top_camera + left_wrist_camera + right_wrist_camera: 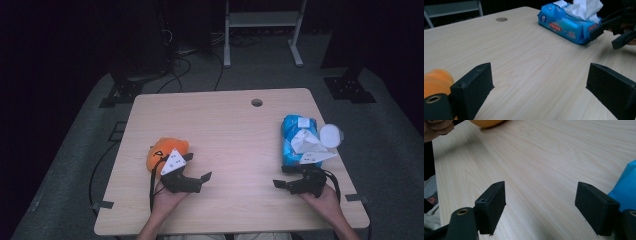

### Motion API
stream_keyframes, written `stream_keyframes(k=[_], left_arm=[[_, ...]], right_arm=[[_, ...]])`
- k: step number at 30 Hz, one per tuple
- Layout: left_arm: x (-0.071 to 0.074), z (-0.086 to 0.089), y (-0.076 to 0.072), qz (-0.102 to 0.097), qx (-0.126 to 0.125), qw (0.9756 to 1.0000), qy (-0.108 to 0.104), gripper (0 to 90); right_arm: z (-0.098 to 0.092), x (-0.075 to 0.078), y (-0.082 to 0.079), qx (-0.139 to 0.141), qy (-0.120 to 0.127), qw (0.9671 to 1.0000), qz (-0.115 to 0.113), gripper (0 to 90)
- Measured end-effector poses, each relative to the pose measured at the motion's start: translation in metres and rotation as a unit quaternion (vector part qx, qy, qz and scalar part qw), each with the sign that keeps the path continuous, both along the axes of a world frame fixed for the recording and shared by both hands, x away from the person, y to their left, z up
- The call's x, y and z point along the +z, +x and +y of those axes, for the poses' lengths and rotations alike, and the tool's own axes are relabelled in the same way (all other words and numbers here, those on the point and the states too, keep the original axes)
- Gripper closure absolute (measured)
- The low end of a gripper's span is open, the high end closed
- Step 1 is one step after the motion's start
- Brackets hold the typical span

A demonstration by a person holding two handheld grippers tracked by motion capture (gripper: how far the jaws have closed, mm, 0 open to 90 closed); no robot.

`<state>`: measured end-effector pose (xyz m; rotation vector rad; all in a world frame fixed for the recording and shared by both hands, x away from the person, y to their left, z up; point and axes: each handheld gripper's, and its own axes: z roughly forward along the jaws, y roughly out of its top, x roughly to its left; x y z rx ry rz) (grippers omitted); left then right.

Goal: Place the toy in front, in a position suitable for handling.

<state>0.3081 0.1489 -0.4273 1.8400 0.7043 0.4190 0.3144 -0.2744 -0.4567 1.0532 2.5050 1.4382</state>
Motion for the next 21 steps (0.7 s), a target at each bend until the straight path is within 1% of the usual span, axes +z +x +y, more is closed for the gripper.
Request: stream_keyframes(k=[3,4,5,7,8,9,10,11,12,13,14,15,16,17,19,21], left_arm=[[0.008,0.004,0.005,-0.013,0.012,0.9998,0.000,6.3],[0.011,0.007,0.009,-0.018,0.020,0.9996,-0.006,6.3],[0.011,0.007,0.009,-0.018,0.020,0.9996,-0.006,6.3],[0.016,0.015,0.013,-0.023,0.038,0.9990,-0.009,6.3],[0.016,0.015,0.013,-0.023,0.038,0.9990,-0.009,6.3],[0.018,0.021,0.016,-0.026,0.046,0.9984,-0.019,6.4],[0.019,0.025,0.017,-0.028,0.053,0.9980,-0.020,6.4],[0.019,0.025,0.017,-0.028,0.053,0.9980,-0.020,6.4],[0.020,0.029,0.018,-0.030,0.059,0.9976,-0.021,6.4],[0.023,0.036,0.020,-0.035,0.073,0.9965,-0.022,6.4],[0.023,0.036,0.020,-0.035,0.073,0.9965,-0.022,6.3],[0.026,0.045,0.021,-0.042,0.086,0.9953,-0.019,6.4],[0.026,0.045,0.021,-0.042,0.086,0.9953,-0.019,6.3],[0.028,0.049,0.021,-0.044,0.092,0.9946,-0.021,6.3],[0.029,0.058,0.023,-0.042,0.102,0.9936,-0.026,6.3],[0.027,0.068,0.024,-0.043,0.119,0.9917,-0.022,6.3]], right_arm=[[0.000,-0.001,0.001,0.001,0.003,1.0000,0.003,23.3],[-0.001,-0.002,0.001,0.001,0.005,1.0000,0.003,23.3],[-0.001,-0.002,0.001,0.001,0.005,1.0000,0.003,23.3],[-0.002,-0.002,0.001,-0.002,0.009,1.0000,0.004,23.3],[-0.002,-0.002,0.001,-0.002,0.009,1.0000,0.004,23.3],[-0.003,-0.002,0.001,-0.002,0.008,1.0000,0.004,23.3],[-0.004,-0.003,0.001,-0.003,0.008,1.0000,0.004,23.3],[-0.004,-0.003,0.001,-0.004,0.008,0.9999,0.006,23.3],[-0.004,-0.003,0.001,-0.004,0.008,0.9999,0.006,23.3],[-0.004,-0.004,0.001,-0.006,0.007,0.9999,0.008,23.3],[-0.004,-0.004,0.001,-0.007,0.006,0.9999,0.007,23.3],[-0.004,-0.004,0.000,-0.007,0.005,0.9999,0.008,23.3],[-0.004,-0.003,0.000,-0.006,0.004,1.0000,0.007,23.2],[-0.003,-0.003,-0.001,-0.007,0.004,1.0000,0.005,23.3],[-0.002,-0.003,-0.002,-0.005,0.001,1.0000,0.004,23.3],[-0.001,-0.003,-0.003,-0.003,-0.001,1.0000,0.004,23.2]])
